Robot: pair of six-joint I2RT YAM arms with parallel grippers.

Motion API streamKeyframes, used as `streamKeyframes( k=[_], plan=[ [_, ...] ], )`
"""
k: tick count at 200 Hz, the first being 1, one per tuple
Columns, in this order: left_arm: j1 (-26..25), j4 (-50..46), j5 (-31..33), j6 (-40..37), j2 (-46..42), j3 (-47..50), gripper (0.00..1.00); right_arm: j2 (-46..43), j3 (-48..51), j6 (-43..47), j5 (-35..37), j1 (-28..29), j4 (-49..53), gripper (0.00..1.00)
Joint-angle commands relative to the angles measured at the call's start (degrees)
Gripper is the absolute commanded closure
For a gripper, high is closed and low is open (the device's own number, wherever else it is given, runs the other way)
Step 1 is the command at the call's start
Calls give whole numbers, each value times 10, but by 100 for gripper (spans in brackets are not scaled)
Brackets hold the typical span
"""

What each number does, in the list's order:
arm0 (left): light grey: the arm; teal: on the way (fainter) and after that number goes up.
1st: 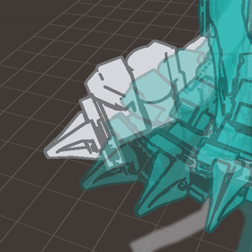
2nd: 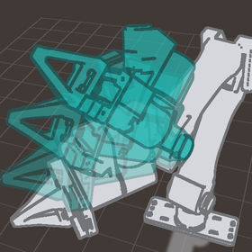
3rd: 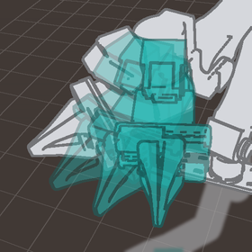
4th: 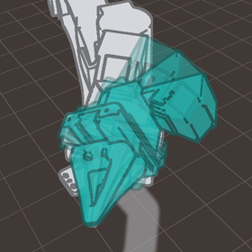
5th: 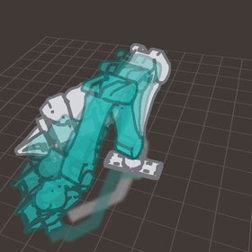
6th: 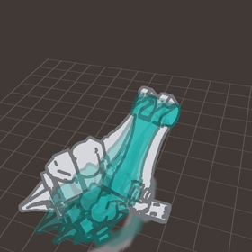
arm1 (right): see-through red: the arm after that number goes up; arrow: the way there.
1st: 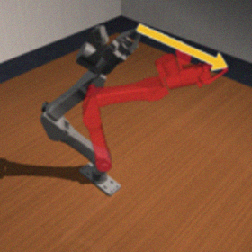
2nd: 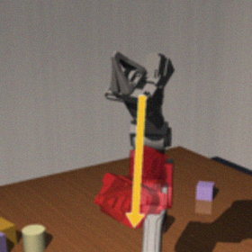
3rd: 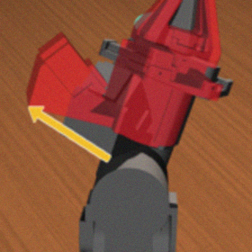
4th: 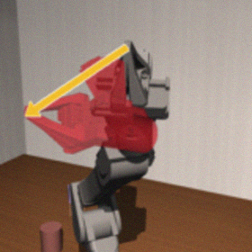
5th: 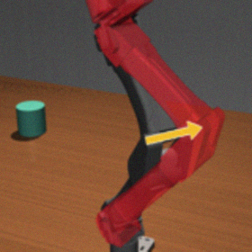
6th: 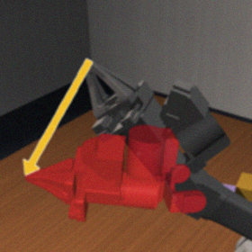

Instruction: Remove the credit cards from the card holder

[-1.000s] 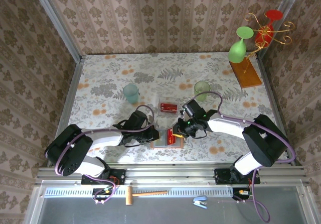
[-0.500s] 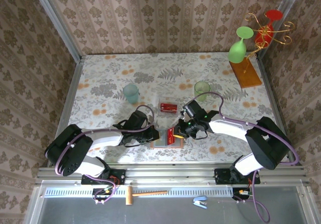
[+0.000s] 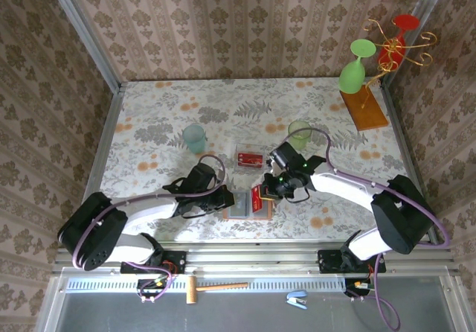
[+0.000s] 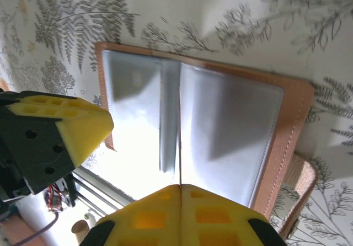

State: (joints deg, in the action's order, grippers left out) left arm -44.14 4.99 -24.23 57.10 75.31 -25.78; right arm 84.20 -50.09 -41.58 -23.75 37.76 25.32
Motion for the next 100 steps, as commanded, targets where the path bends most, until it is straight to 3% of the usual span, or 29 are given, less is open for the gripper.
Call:
streamKeyframes(
  k=[1,100],
  plan=[
    [6,-32,13,-13,-25,0,92,1,-54,120,33,2,94,100],
    [26,-70,35,-9,-121,42,91,147,-306,590,136,1,317,100]
  ],
)
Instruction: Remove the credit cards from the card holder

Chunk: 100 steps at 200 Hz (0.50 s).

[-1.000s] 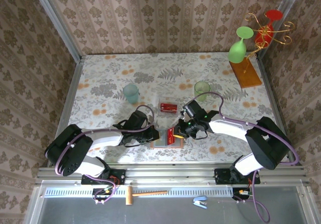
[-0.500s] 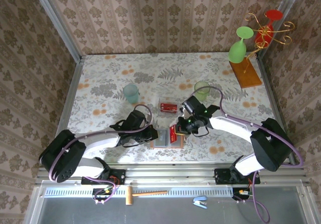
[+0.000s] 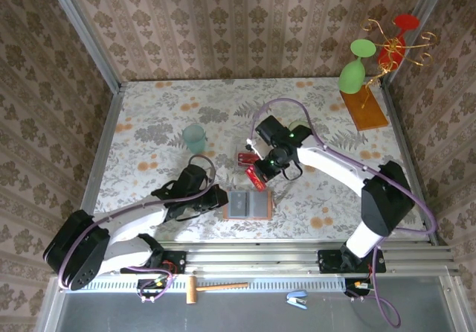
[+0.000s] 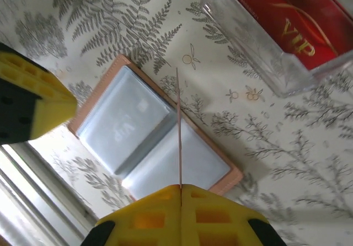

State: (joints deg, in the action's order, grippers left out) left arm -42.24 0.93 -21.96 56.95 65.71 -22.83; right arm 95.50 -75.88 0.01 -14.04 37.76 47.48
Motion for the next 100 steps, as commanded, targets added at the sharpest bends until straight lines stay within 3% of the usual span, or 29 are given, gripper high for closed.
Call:
streamKeyframes(
  k=[1,50,100],
  plan=[
    [7,-30,13,-8,-26,13,91,35,-50,177,40,1,98,100],
    [19,-52,19,-6,-67,30,91,105,-155,348,91,1,159,100],
    [31,-75,18,-11,-84,30,90,198,-288,424,142,-11,227,100]
  ],
)
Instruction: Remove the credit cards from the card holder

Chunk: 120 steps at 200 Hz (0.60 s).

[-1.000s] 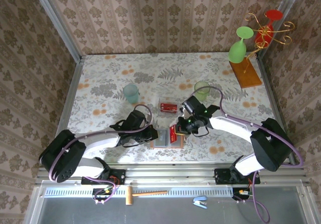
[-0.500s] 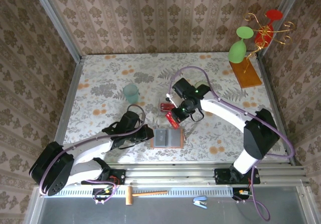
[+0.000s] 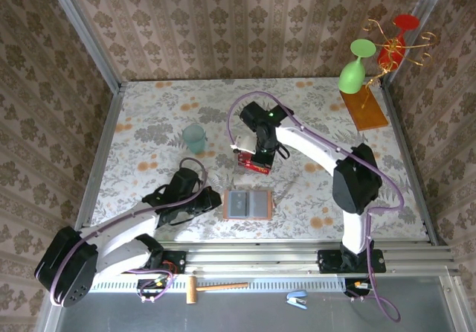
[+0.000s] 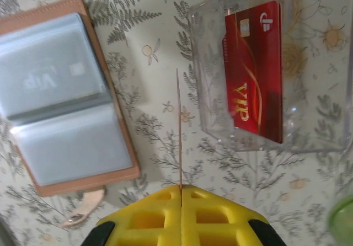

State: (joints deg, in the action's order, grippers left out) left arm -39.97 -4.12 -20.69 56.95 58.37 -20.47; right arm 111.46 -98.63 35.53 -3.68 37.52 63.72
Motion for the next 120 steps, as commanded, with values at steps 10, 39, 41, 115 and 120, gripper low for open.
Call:
streamKeyframes(
  k=[10,39,41,115,120],
  plan=[
    [10,-28,6,-11,-13,7,90,53,-87,77,37,-12,75,100],
    [14,-28,6,-7,-14,10,90,92,-154,99,20,-15,101,100],
    [14,-28,7,-8,-14,10,90,94,-158,100,17,-15,104,100],
    [22,-25,10,3,-5,12,90,203,-303,138,-10,-22,177,100],
    [22,-25,10,3,-3,12,90,208,-310,140,-12,-23,180,100]
  ],
)
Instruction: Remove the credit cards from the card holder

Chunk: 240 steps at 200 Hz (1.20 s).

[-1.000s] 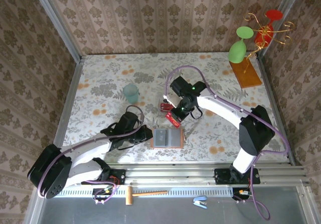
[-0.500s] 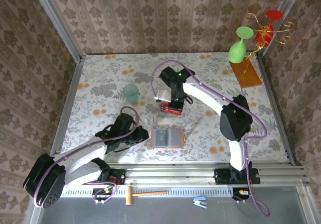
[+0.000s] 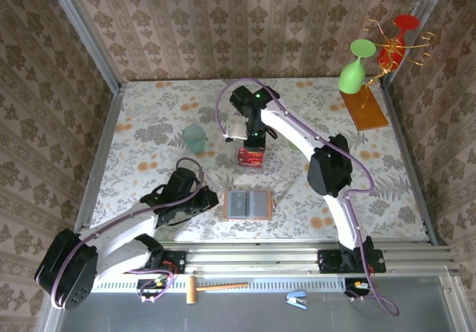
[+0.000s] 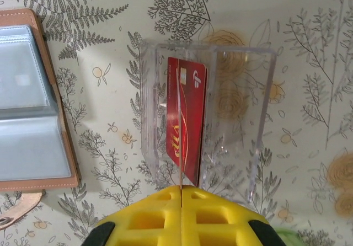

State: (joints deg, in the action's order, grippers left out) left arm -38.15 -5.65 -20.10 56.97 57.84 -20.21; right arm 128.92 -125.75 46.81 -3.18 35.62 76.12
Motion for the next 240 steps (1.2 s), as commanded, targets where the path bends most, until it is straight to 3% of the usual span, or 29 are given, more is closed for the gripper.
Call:
streamKeyframes(
  k=[1,101,178,240],
  plan=[
    [4,-9,4,2,2,9,90,35,-40,27,-17,-4,56,100],
    [13,-6,-14,-5,34,-5,90,92,-57,16,-59,-8,79,100],
    [15,-9,-18,-8,34,-12,90,51,-67,-3,-44,-9,63,80],
    [15,4,-26,-14,40,-16,90,-14,-20,-57,-40,-8,23,77]
  ],
)
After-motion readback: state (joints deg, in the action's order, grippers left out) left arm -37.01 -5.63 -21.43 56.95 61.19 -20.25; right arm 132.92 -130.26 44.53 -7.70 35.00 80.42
